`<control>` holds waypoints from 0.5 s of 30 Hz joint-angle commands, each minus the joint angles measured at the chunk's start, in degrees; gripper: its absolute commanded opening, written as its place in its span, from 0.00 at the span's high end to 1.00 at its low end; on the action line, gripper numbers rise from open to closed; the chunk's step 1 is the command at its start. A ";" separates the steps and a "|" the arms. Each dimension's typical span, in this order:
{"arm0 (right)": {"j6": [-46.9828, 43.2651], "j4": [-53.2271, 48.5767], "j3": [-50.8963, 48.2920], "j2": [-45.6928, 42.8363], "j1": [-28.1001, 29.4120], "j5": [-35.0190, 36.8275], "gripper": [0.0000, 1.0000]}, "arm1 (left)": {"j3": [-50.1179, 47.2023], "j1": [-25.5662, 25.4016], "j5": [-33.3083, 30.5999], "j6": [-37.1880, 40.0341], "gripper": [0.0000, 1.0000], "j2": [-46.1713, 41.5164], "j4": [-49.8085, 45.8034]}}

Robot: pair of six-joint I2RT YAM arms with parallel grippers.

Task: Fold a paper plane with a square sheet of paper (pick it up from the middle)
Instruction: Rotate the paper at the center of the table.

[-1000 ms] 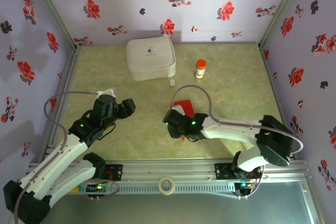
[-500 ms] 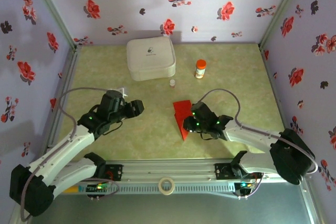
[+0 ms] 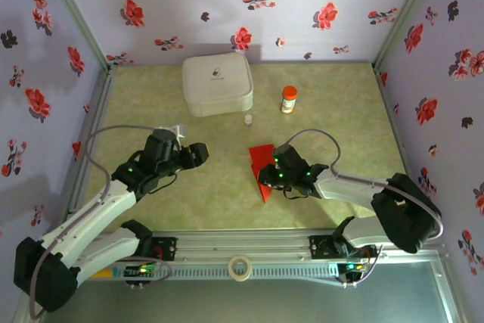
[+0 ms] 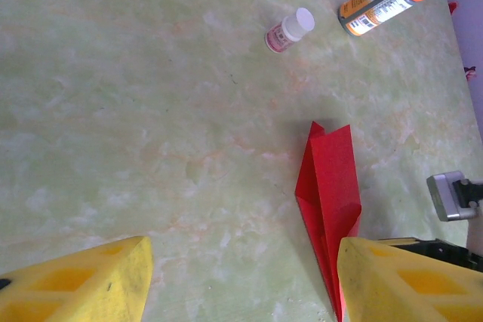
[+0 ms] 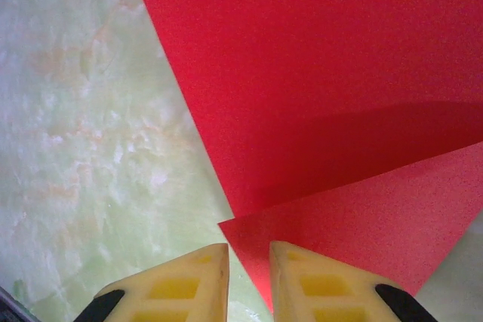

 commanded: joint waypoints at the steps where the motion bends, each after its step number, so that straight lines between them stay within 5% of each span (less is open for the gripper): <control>1: 1.58 2.28 -0.67 2.04 -0.37 -1.58 0.79 | 0.81 0.20 -0.31 1.55 0.33 -0.35 0.81; 15: 9.02 5.43 -0.90 9.03 0.41 -3.54 0.83 | -0.24 0.29 -1.54 0.76 0.33 -1.53 0.05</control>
